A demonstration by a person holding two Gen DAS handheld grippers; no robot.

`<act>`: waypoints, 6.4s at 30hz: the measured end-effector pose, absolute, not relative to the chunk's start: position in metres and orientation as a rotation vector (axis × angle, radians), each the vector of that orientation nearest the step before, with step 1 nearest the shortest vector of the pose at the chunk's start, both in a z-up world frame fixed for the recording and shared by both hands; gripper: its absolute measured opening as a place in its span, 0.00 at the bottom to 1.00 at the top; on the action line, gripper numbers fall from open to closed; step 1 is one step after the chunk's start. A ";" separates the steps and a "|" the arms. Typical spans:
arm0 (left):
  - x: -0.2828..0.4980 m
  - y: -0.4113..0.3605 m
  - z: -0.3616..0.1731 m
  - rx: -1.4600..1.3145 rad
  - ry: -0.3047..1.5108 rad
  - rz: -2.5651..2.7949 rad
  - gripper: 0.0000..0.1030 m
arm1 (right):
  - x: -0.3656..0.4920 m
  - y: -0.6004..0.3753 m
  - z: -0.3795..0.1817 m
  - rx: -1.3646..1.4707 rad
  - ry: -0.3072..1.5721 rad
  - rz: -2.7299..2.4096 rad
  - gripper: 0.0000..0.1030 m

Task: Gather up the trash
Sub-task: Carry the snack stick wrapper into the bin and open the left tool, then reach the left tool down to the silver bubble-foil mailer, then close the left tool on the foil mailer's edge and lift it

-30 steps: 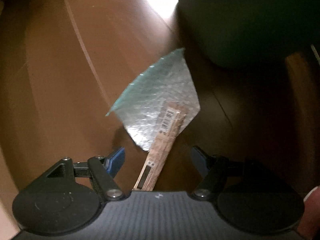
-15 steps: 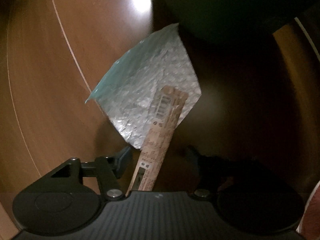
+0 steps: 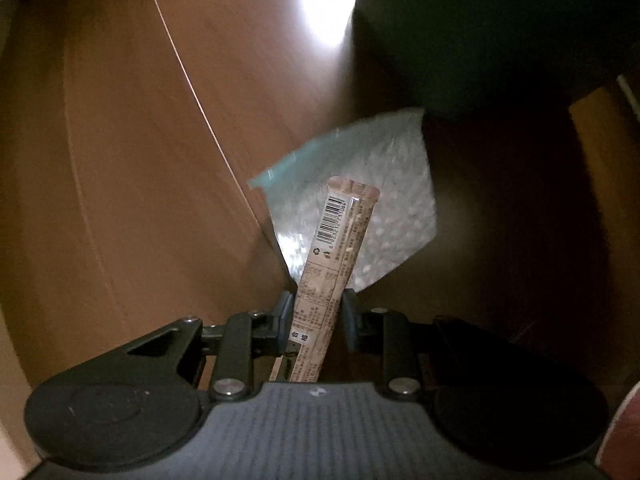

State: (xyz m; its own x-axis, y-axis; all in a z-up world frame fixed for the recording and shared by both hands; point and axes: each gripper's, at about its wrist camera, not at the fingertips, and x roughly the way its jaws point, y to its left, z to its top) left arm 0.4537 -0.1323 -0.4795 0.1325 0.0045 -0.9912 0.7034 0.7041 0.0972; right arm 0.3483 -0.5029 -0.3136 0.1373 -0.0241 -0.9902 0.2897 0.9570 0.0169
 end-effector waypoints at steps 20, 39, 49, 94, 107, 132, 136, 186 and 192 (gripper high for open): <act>0.452 -0.191 -0.241 0.559 1.125 -0.545 0.24 | 0.347 -0.503 -0.313 0.224 1.402 -0.214 0.07; 0.456 -0.367 -0.255 0.527 1.138 -0.677 0.24 | 0.345 -0.502 -0.313 0.214 1.373 -0.204 0.08; 0.473 -0.382 -0.317 0.568 1.223 -0.600 0.24 | 0.342 -0.507 -0.311 0.234 1.357 -0.194 0.09; 0.457 -0.228 -0.219 0.317 1.040 -0.410 0.76 | 0.348 -0.520 -0.321 0.307 1.393 -0.122 0.12; 0.498 -0.179 -0.341 0.265 1.187 -0.301 0.76 | 0.350 -0.521 -0.324 0.313 1.416 -0.096 0.13; 0.480 -0.177 -0.547 0.365 1.407 -0.323 0.77 | 0.353 -0.510 -0.330 0.276 1.446 -0.014 0.35; 0.469 -0.180 -0.547 0.354 1.380 -0.313 0.74 | 0.351 -0.511 -0.329 0.282 1.440 -0.021 0.35; 0.466 -0.206 -0.542 0.714 1.274 -0.745 0.44 | 0.352 -0.509 -0.327 0.271 1.442 -0.029 0.35; 0.456 -0.213 -0.540 0.710 1.274 -0.706 0.08 | 0.352 -0.510 -0.327 0.271 1.437 -0.027 0.35</act>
State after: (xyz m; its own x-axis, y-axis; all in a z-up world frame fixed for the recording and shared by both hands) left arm 0.4564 -0.2129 -0.5401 0.1517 -0.0738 -0.9857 0.7967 0.5994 0.0778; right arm 0.3522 -0.5097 -0.3270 0.1386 0.1441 -0.9798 0.1812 0.9690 0.1681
